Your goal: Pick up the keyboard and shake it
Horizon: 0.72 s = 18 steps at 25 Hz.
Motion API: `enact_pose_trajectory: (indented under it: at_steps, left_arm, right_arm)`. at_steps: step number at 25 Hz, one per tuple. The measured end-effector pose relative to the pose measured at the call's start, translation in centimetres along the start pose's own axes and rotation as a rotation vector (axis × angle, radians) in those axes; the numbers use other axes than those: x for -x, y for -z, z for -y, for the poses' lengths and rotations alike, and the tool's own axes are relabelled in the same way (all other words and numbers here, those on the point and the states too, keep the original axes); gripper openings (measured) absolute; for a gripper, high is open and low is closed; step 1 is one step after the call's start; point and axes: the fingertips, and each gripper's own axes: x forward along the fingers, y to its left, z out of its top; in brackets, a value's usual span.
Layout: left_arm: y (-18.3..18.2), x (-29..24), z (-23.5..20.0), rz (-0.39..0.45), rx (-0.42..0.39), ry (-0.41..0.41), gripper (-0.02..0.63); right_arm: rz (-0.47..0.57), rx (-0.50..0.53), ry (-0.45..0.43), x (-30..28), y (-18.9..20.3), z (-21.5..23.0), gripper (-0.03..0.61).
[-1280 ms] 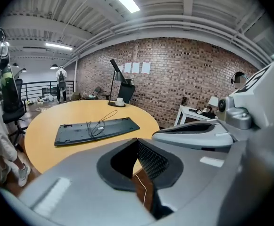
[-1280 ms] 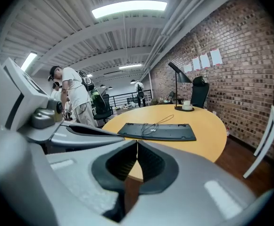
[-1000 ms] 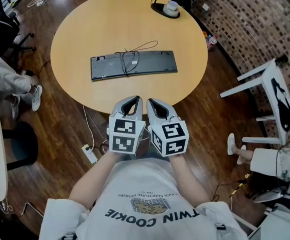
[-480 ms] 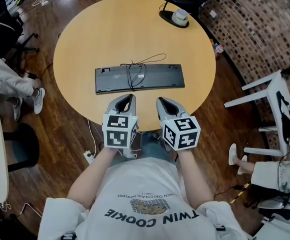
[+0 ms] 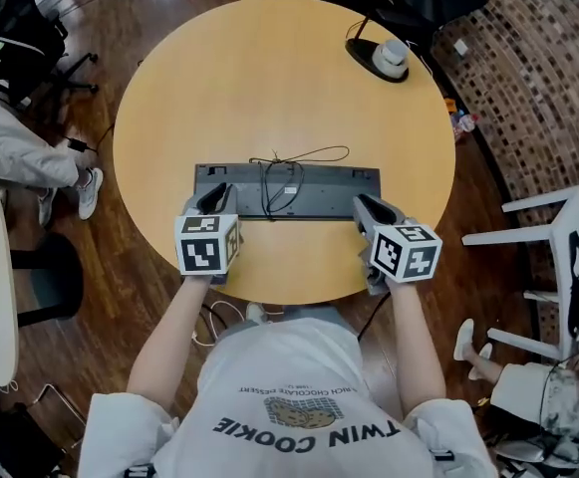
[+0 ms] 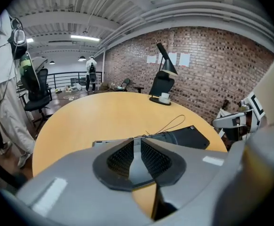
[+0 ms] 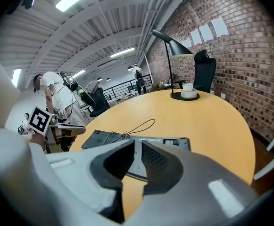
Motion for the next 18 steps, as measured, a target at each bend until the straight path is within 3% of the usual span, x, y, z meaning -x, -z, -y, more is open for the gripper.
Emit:
enact_pose_trajectory:
  at_steps: [9,12,18]
  left_arm:
    - [0.4,-4.6,-7.8,-0.111,0.056,-0.057,0.164]
    - [1.4,-5.5,-9.2,-0.167,0.094,-0.013,0.227]
    - [3.5,-7.0,-9.6,-0.253,0.264,0.155,0.329]
  right_arm:
    - [-0.129,-0.144,-0.098,-3.0,0.0,9.1,0.104]
    - [-0.163,-0.140,-0.118,-3.9,0.1,11.0,0.141]
    - [-0.234,-0.210,-0.174,-5.8,0.9,13.1,0.182]
